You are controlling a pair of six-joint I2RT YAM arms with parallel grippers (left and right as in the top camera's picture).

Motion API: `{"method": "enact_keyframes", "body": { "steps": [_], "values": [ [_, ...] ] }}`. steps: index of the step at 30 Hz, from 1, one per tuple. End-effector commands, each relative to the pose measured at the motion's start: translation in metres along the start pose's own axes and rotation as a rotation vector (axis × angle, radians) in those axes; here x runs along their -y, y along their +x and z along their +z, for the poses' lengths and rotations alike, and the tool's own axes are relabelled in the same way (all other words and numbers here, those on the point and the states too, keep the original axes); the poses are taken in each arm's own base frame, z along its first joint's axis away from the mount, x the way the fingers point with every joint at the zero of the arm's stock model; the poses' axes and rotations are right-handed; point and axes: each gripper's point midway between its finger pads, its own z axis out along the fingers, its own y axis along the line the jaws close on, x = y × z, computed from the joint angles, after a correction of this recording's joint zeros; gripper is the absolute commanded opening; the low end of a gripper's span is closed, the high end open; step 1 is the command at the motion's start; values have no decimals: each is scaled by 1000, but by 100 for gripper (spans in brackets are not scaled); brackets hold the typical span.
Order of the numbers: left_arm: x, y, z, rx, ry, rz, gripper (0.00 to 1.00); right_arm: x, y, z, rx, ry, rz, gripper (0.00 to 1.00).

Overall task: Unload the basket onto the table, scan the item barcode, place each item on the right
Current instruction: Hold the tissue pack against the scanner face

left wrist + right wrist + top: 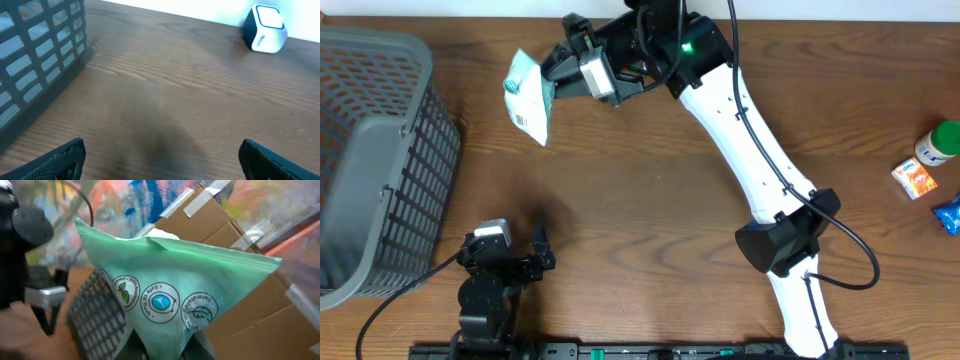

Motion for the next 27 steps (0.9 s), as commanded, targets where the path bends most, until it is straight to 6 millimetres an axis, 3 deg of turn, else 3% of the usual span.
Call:
{"method": "enact_keyframes", "body": {
  "steps": [1, 7, 10, 16, 27],
  "values": [
    [0, 12, 2, -37, 1, -7, 98, -5, 1, -18, -1, 15, 157, 1],
    [0, 12, 2, -37, 1, -7, 98, -28, 15, -74, -78, 106, 304, 1],
    [0, 12, 2, -37, 1, -7, 98, -38, 14, -92, -100, 139, 351, 1],
    [0, 12, 2, -37, 1, -7, 98, -56, 10, -98, -130, 148, 442, 1],
    [0, 12, 2, -37, 1, -7, 98, -116, 70, -110, -189, 125, 660, 1]
  ]
}}
